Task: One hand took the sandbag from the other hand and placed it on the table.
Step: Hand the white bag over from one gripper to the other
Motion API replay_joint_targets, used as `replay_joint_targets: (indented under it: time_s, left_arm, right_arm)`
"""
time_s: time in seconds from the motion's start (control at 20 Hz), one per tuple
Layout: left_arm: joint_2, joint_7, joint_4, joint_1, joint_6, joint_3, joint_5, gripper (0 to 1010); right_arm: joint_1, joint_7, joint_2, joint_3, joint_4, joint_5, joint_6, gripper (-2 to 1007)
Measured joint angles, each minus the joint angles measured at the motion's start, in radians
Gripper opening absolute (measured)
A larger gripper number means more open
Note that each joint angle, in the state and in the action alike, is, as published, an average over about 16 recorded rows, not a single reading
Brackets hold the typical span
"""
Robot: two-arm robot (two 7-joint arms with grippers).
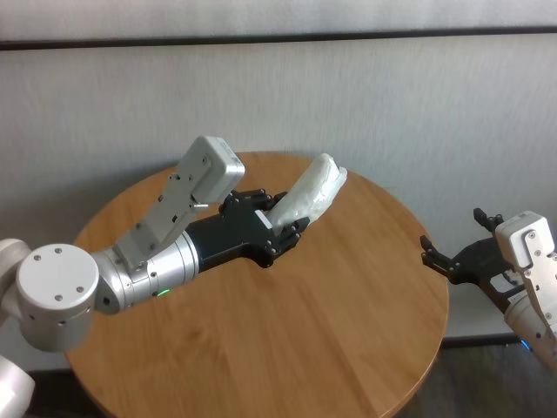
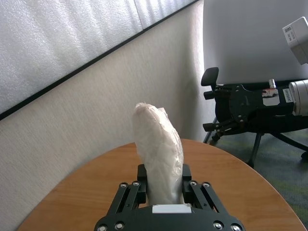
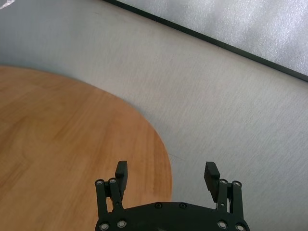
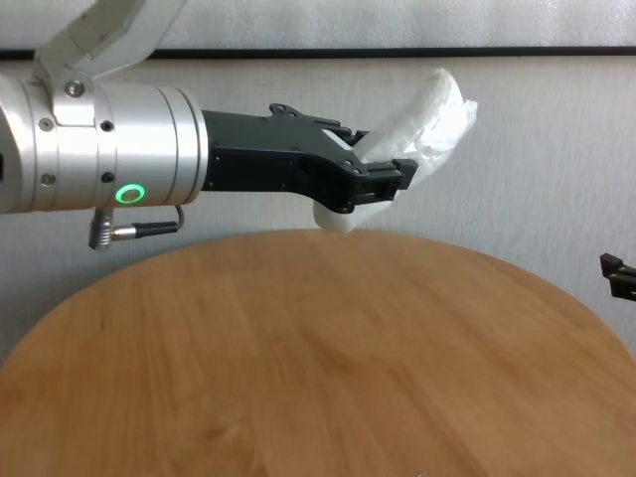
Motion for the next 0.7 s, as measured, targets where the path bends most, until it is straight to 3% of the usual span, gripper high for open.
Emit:
replay_joint_targets:
  time_s: [0.7]
  left_arm:
    - [0.000,-0.002,0.001,0.002,-0.009,-0.002,0.001,426]
  right_arm:
    - [0.000,0.000,0.000,0.000,0.000,0.000,0.000,1005]
